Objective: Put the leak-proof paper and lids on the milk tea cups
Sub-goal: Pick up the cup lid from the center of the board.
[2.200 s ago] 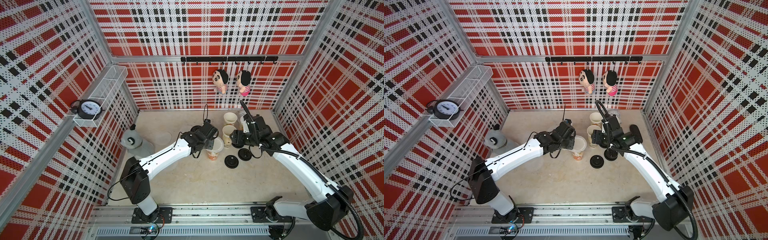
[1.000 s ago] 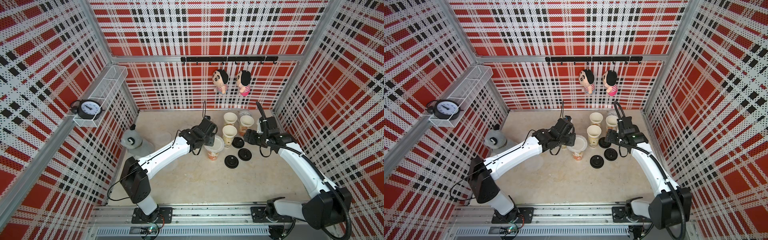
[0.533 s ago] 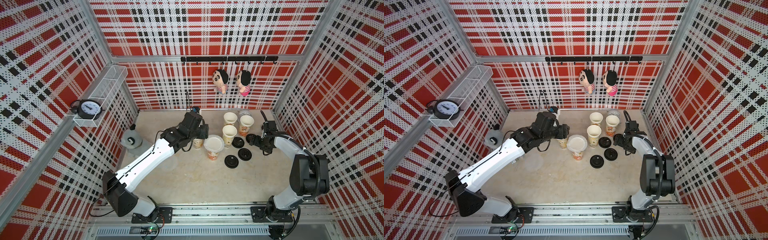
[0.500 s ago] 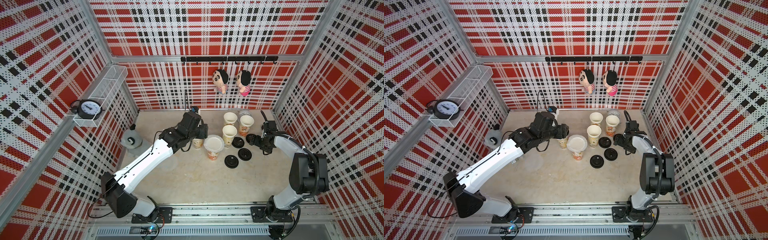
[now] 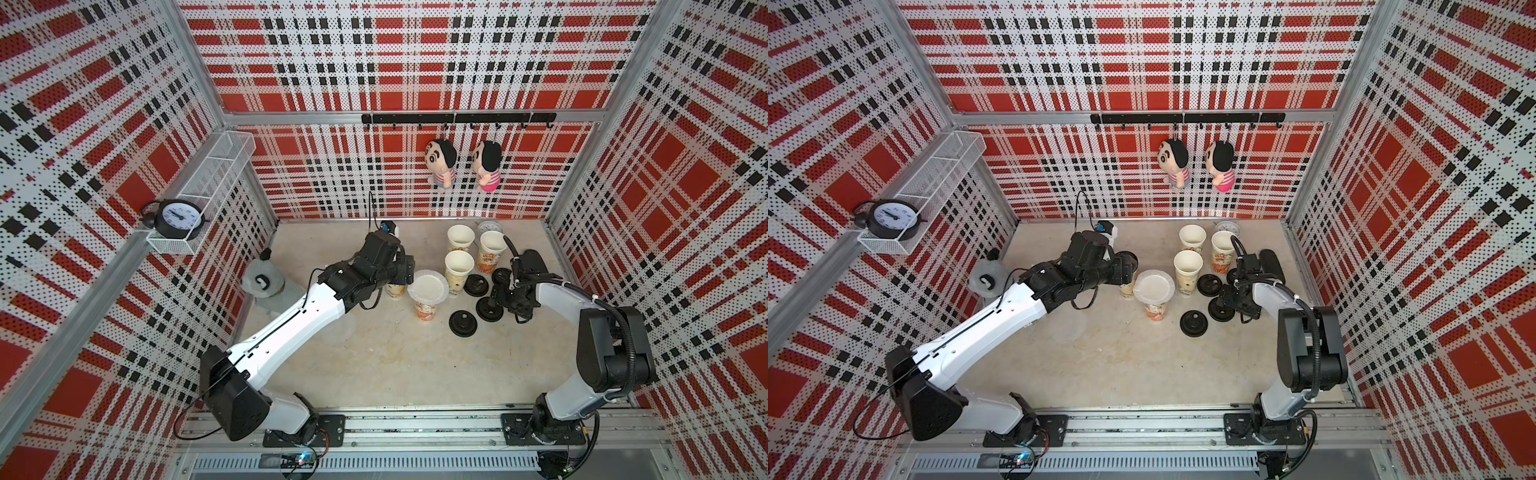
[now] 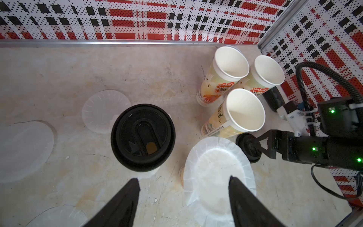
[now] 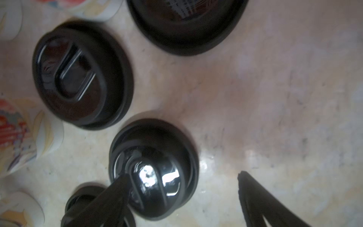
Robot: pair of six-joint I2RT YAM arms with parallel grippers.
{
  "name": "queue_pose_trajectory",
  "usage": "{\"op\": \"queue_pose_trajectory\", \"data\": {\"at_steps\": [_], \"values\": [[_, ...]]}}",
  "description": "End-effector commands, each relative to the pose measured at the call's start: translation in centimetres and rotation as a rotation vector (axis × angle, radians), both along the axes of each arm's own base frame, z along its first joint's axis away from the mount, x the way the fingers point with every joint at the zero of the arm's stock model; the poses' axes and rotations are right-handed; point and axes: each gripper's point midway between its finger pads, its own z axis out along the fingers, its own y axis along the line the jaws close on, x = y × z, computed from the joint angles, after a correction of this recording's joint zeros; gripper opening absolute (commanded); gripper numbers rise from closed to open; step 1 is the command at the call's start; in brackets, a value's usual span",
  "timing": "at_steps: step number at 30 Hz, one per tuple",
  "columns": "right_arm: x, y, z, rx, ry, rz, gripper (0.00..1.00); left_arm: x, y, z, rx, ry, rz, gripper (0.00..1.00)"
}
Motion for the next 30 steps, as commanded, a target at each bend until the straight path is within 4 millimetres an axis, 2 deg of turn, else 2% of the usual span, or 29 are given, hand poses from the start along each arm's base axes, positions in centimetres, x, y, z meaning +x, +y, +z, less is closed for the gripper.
{"op": "queue_pose_trajectory", "data": {"at_steps": [1,12,30], "values": [[0.0,-0.4,1.3,-0.054,-0.035,-0.033,0.9,-0.1,0.0,1.1,-0.038,-0.023,-0.003,0.75],[0.3,2.0,1.2,-0.079,-0.019,0.029,0.91,-0.3,0.1,1.0,-0.043,-0.023,-0.001,0.76],[1.0,3.4,-0.4,-0.079,0.01,0.063,0.89,-0.2,0.1,0.6,-0.034,-0.015,-0.001,0.76]]}}
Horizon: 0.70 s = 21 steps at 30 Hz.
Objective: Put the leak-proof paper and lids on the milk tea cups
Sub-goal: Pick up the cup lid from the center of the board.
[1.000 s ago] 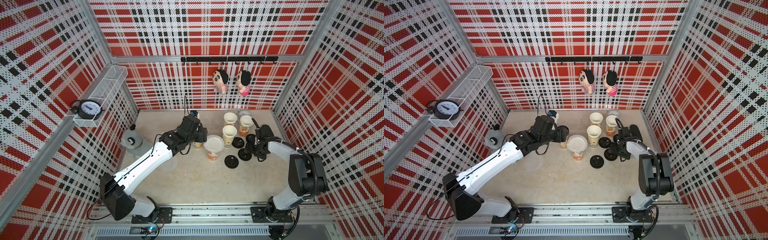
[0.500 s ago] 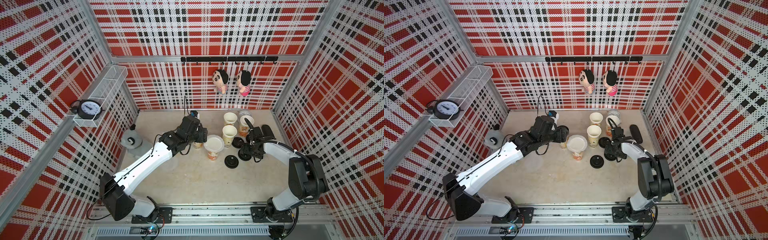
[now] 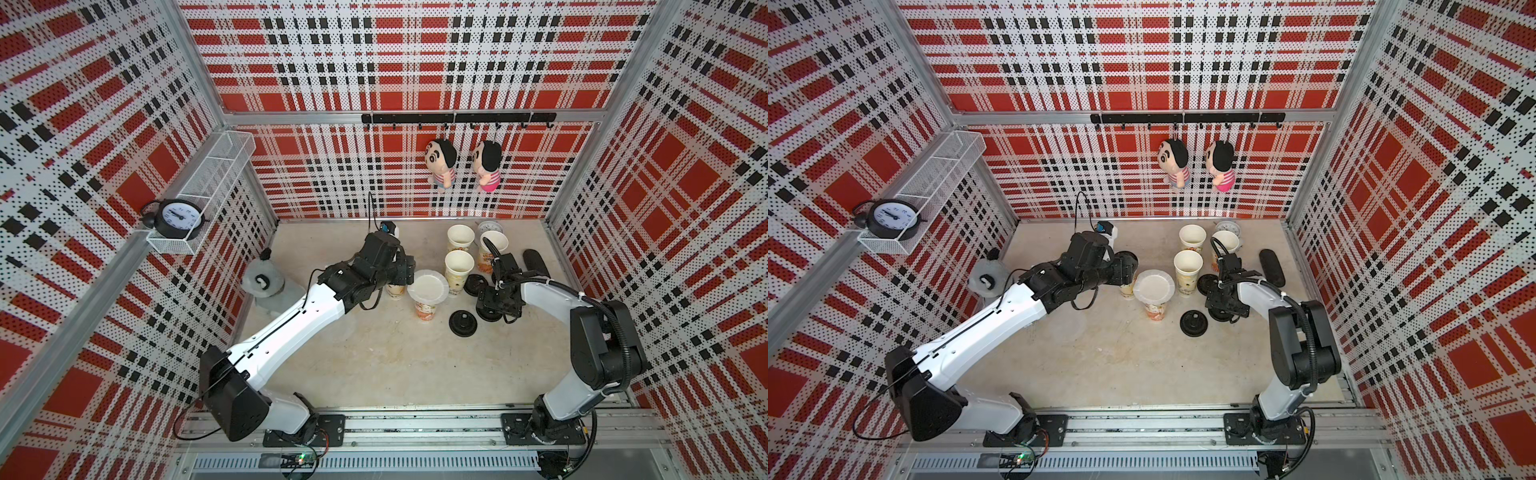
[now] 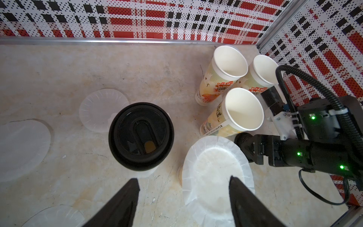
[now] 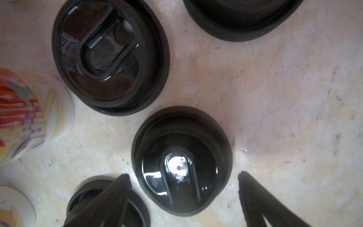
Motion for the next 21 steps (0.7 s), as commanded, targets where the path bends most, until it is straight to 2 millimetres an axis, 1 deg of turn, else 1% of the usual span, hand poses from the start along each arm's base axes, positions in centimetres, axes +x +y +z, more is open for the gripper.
{"op": "queue_pose_trajectory", "data": {"at_steps": [1,3,12,21], "values": [[0.7,0.2,0.1,-0.015,-0.011,0.0,0.88,0.0,0.2,0.7,-0.025,-0.02,0.002,0.76],[0.8,0.2,-0.1,-0.012,-0.006,-0.027,0.88,-0.1,0.2,0.7,-0.023,-0.02,0.002,0.76],[0.8,-0.1,-0.7,-0.03,0.008,-0.033,0.84,0.0,0.2,0.5,-0.019,-0.018,0.002,0.76],[0.9,0.1,-1.0,-0.03,0.014,-0.028,0.76,0.0,0.3,0.5,-0.018,-0.017,0.003,0.76]]}}
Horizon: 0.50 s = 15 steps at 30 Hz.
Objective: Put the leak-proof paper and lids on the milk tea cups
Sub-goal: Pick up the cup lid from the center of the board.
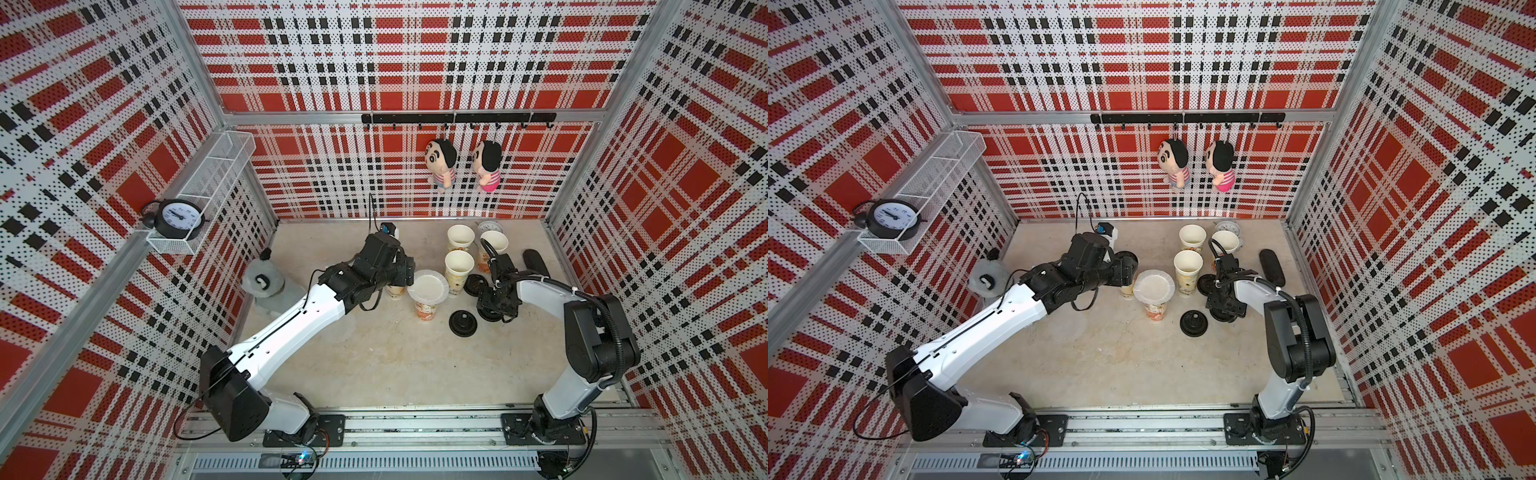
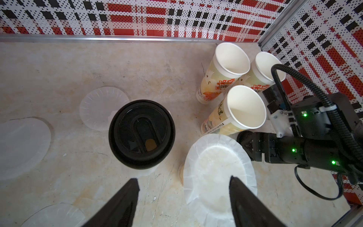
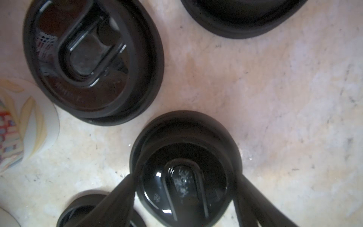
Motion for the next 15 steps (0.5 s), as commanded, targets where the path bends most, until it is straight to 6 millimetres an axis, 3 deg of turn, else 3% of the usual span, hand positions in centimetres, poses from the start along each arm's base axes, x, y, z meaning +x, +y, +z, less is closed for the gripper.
{"op": "queue_pose_trajectory", "data": {"at_steps": [1,8,11,15], "values": [[0.6,0.2,0.0,-0.013,-0.004,-0.003,0.76,0.0,0.2,0.9,-0.023,-0.023,0.002,0.76],[0.4,0.1,2.1,-0.011,-0.034,0.009,0.75,0.1,0.5,0.9,-0.021,-0.025,0.009,0.76],[0.0,0.2,4.5,-0.03,-0.059,0.033,0.75,0.3,0.8,1.0,-0.022,-0.026,0.015,0.76],[-1.1,1.1,9.4,-0.08,-0.109,0.117,0.75,0.7,1.4,1.1,-0.024,-0.028,0.028,0.76]]}}
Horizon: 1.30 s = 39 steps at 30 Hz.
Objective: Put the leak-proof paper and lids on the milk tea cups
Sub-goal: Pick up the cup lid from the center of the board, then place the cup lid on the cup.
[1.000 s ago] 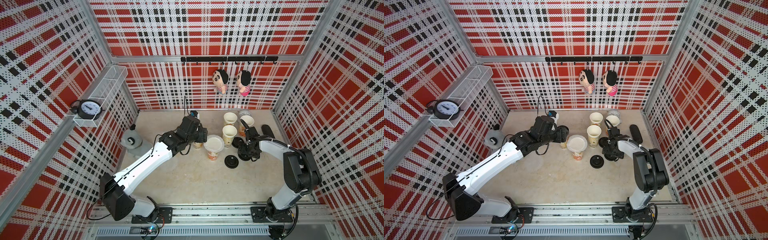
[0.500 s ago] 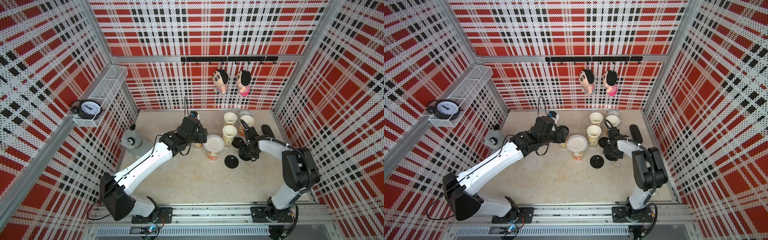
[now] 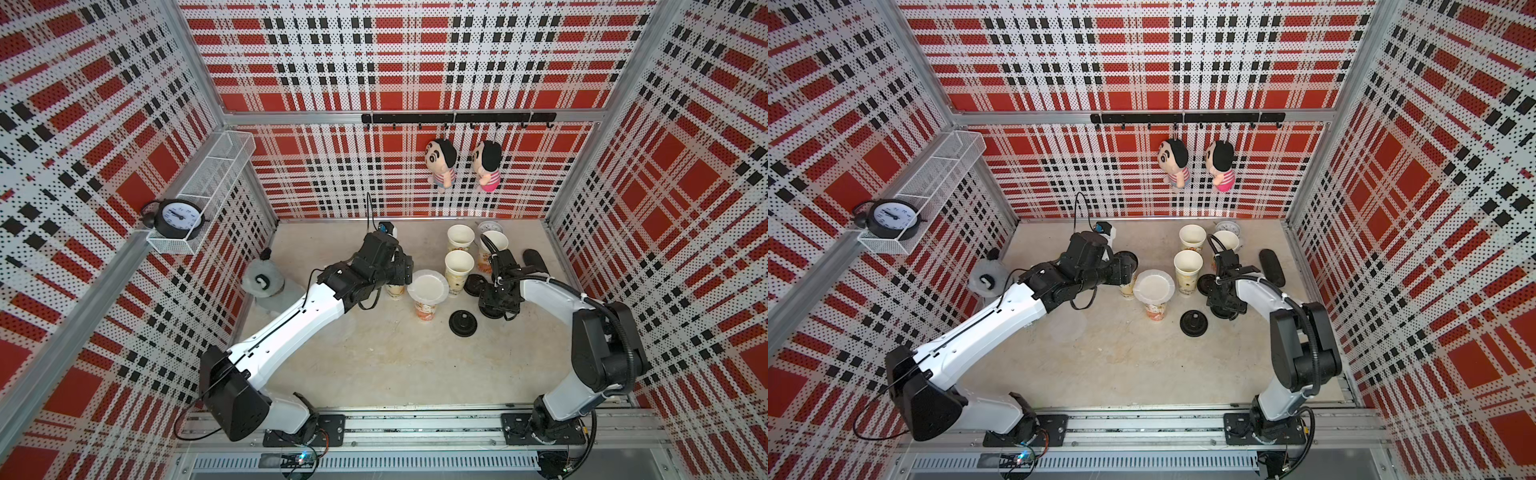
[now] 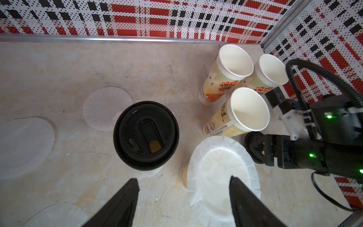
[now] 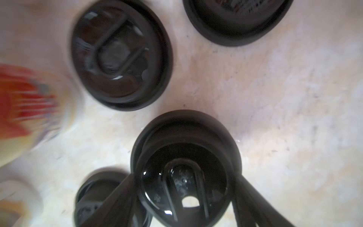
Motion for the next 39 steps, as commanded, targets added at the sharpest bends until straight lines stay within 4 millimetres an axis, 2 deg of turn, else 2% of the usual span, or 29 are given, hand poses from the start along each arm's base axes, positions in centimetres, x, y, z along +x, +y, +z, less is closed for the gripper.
{"op": "queue_pose_trajectory", "data": {"at_steps": [1,5,7,10,13,17,22,29,39], "values": [[-0.9,0.9,5.9,-0.057,-0.076,0.082,0.75,0.2,0.8,1.1,-0.023,-0.027,0.008,0.76],[-1.8,3.7,11.4,-0.089,-0.146,0.199,0.75,0.5,1.5,1.0,-0.023,-0.028,0.02,0.76],[-2.2,5.6,13.5,-0.093,-0.168,0.266,0.75,0.6,1.7,0.9,-0.024,-0.026,0.024,0.76],[-3.0,9.0,15.5,-0.099,-0.178,0.377,0.74,0.7,2.2,0.8,-0.026,-0.026,0.031,0.76],[-3.5,12.1,16.5,-0.101,-0.179,0.472,0.75,0.6,2.5,0.8,-0.028,-0.026,0.036,0.76],[-3.8,15.3,16.4,-0.105,-0.162,0.566,0.75,0.6,2.8,0.8,-0.03,-0.026,0.04,0.76],[-3.6,17.6,15.2,-0.112,-0.132,0.631,0.74,0.5,3.1,0.7,-0.032,-0.023,0.044,0.76],[-2.8,19.1,14.4,-0.114,-0.132,0.655,0.74,0.4,3.2,0.7,-0.032,-0.023,0.047,0.76],[-3.0,21.2,14.4,-0.034,-0.126,0.696,0.74,0.3,3.4,0.7,-0.034,-0.023,0.05,0.76]]}}
